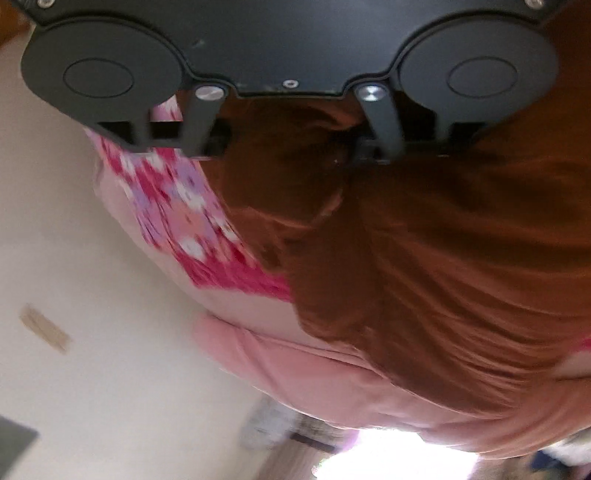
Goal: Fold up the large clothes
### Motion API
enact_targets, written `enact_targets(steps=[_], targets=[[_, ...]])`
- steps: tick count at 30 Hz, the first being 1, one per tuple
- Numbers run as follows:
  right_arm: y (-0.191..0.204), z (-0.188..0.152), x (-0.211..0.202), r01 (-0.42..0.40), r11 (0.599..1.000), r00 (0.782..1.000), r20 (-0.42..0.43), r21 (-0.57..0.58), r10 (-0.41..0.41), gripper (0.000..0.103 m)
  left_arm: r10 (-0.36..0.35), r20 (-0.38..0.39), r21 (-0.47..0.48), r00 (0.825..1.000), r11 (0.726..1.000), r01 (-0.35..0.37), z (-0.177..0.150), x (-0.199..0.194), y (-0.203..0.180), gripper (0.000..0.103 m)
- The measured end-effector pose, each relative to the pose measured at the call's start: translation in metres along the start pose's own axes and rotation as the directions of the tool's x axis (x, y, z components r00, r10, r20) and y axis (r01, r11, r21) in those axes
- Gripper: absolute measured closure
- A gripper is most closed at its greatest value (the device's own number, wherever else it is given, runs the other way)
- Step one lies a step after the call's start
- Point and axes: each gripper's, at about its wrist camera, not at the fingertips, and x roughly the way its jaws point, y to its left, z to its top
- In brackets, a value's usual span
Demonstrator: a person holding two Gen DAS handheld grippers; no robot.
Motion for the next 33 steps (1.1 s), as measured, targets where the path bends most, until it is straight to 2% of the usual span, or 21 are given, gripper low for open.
enact_targets(steps=[3, 5, 7, 9, 11, 13, 16, 17, 19, 22, 24, 26, 30, 31, 32, 33], targets=[[-0.002, -0.002, 0.001, -0.005, 1.000, 1.000, -0.008, 0.006, 0.005, 0.062, -0.016, -0.012, 0.105, 1.000, 0.994, 0.017, 0.005, -0.004, -0.012, 0.022], [-0.001, -0.002, 0.000, -0.013, 1.000, 1.000, -0.003, 0.010, 0.013, 0.062, -0.084, -0.024, 0.096, 0.996, 0.992, 0.086, 0.015, -0.021, -0.013, 0.022], [0.000, 0.000, -0.004, -0.030, 0.999, 1.000, 0.011, 0.029, 0.029, 0.062, -0.157, 0.005, 0.076, 0.988, 0.985, 0.156, 0.022, -0.056, -0.010, 0.022], [-0.001, 0.002, -0.008, -0.072, 0.995, 0.997, 0.026, 0.064, 0.071, 0.062, -0.182, 0.067, 0.089, 0.981, 0.980, 0.176, 0.024, -0.098, 0.003, 0.022], [-0.001, 0.006, -0.009, -0.153, 0.982, 0.988, 0.034, 0.110, 0.150, 0.057, -0.139, 0.138, 0.130, 0.981, 0.984, 0.121, 0.016, -0.135, 0.017, 0.022], [0.000, 0.010, -0.005, -0.244, 0.957, 0.970, 0.029, 0.159, 0.243, 0.049, -0.045, 0.192, 0.172, 0.980, 0.985, 0.011, -0.002, -0.163, 0.036, 0.022], [0.007, 0.017, 0.009, -0.362, 0.904, 0.930, 0.018, 0.228, 0.368, 0.039, 0.136, 0.193, 0.183, 0.972, 0.968, -0.172, -0.034, -0.180, 0.069, 0.022], [0.012, 0.019, 0.013, -0.381, 0.892, 0.921, 0.017, 0.242, 0.389, 0.038, 0.170, 0.173, 0.166, 0.970, 0.966, -0.199, -0.043, -0.179, 0.079, 0.022], [0.022, 0.025, 0.029, -0.412, 0.871, 0.905, 0.008, 0.266, 0.426, 0.034, 0.191, 0.125, 0.111, 0.974, 0.972, -0.205, -0.058, -0.174, 0.098, 0.022], [0.033, 0.028, 0.056, -0.402, 0.845, 0.896, -0.038, 0.353, 0.443, 0.033, 0.198, 0.070, 0.070, 0.978, 0.977, -0.203, -0.069, -0.156, 0.111, 0.022], [0.034, 0.030, 0.075, -0.383, 0.816, 0.889, -0.067, 0.433, 0.453, 0.033, 0.198, 0.057, 0.067, 0.979, 0.977, -0.202, -0.068, -0.146, 0.115, 0.022], [0.035, 0.032, 0.088, -0.378, 0.789, 0.885, -0.061, 0.484, 0.462, 0.030, 0.192, 0.062, 0.068, 0.979, 0.978, -0.196, -0.063, -0.136, 0.114, 0.022], [0.042, 0.041, 0.107, -0.329, 0.787, 0.900, -0.079, 0.522, 0.429, 0.027, 0.215, 0.070, 0.065, 0.974, 0.973, -0.220, -0.060, -0.137, 0.111, 0.027], [0.043, 0.042, 0.110, -0.317, 0.791, 0.903, -0.088, 0.523, 0.420, 0.034, 0.238, 0.065, 0.067, 0.969, 0.968, -0.242, -0.059, -0.137, 0.108, 0.028], [0.044, 0.044, 0.110, -0.313, 0.799, 0.905, -0.094, 0.514, 0.415, 0.051, 0.244, 0.067, 0.068, 0.968, 0.966, -0.248, -0.058, -0.138, 0.107, 0.031], [0.045, 0.046, 0.106, -0.315, 0.807, 0.908, -0.090, 0.499, 0.410, 0.058, 0.238, 0.075, 0.066, 0.968, 0.968, -0.243, -0.058, -0.139, 0.106, 0.044]])
